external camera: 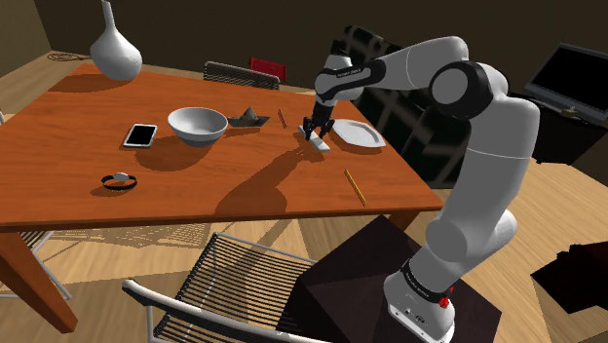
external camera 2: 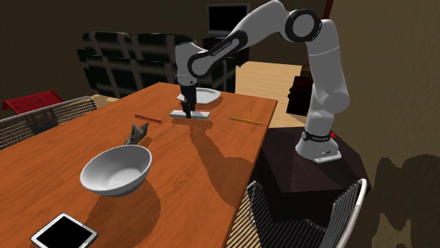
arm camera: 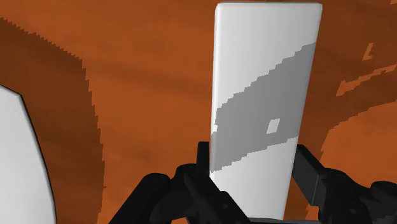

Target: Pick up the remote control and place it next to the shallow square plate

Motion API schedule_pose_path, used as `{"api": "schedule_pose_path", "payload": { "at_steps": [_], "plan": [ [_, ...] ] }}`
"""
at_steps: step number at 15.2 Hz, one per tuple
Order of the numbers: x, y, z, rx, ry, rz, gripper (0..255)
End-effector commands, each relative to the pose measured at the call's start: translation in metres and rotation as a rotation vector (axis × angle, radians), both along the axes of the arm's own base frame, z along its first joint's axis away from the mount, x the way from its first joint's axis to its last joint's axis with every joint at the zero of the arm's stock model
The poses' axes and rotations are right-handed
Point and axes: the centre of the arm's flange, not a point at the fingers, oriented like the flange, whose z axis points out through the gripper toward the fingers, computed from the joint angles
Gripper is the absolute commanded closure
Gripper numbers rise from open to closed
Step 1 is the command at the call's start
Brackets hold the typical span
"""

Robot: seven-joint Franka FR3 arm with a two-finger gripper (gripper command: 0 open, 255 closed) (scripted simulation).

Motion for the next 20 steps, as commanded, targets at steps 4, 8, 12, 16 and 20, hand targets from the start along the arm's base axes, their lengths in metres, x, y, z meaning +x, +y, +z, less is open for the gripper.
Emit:
{"api": "schedule_pose_path", "payload": {
  "at_steps": [4, 8, 12, 16, 20],
  "plan": [
    [0.001, -0.001, -0.004, 0.000, -0.001, 0.000, 255],
    [0.001, -0.001, -0.004, 0.000, -0.001, 0.000, 0],
    [0.001, -0.001, -0.004, 0.000, -0.001, 0.000, 0],
    [0.001, -0.001, 0.036, 0.000, -0.001, 0.000, 0],
    [0.001, -0.002, 0.046, 0.000, -0.001, 0.000, 0]
  ]
}}
